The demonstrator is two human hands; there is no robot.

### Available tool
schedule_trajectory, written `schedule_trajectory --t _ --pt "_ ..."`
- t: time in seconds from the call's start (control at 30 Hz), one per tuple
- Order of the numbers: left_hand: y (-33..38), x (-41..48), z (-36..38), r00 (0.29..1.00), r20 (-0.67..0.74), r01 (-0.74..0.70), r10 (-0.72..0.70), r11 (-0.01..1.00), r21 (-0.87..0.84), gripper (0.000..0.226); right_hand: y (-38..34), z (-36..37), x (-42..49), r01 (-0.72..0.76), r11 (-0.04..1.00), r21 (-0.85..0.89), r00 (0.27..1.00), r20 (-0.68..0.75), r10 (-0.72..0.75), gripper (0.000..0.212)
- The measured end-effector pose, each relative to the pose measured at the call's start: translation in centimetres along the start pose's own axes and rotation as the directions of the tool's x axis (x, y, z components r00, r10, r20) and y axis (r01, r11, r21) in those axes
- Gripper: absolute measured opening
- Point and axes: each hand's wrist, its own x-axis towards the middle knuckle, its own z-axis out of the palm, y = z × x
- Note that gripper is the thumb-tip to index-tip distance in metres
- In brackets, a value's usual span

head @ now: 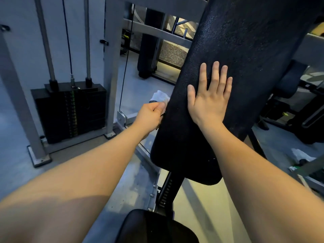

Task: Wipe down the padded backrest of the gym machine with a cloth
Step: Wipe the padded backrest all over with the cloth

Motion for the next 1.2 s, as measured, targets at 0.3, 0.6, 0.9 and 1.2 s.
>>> schedule_trajectory --t 0.3,0.6,0.9,1.2 --pt "9.8 4.8 1.9 0.969 -0.056 -0.245 0.242 0.967 -0.063 0.031 -0.7 0.2 -0.9 -0.040 0.999 -0.014 0.999 -0.014 0.040 0.068" --pt "3.1 0.2 1.0 0.977 -0.007 -0.211 0.211 0.977 0.021 0.037 -0.8 0.6 -0.8 -0.041 0.999 -0.027 0.998 -0.054 0.039 0.069" --pt "10.1 4.3 1.2 0.948 -0.020 -0.316 0.316 0.948 0.030 0.044 -0.9 0.5 -0.6 -0.042 0.998 -0.047 0.999 -0.029 0.041 0.069" --pt "0.2 -3.0 0.4 0.995 -0.033 -0.100 0.098 0.994 -0.042 0.030 -1.2 0.5 -1.1 -0.056 0.998 -0.031 0.998 -0.031 0.055 0.067"
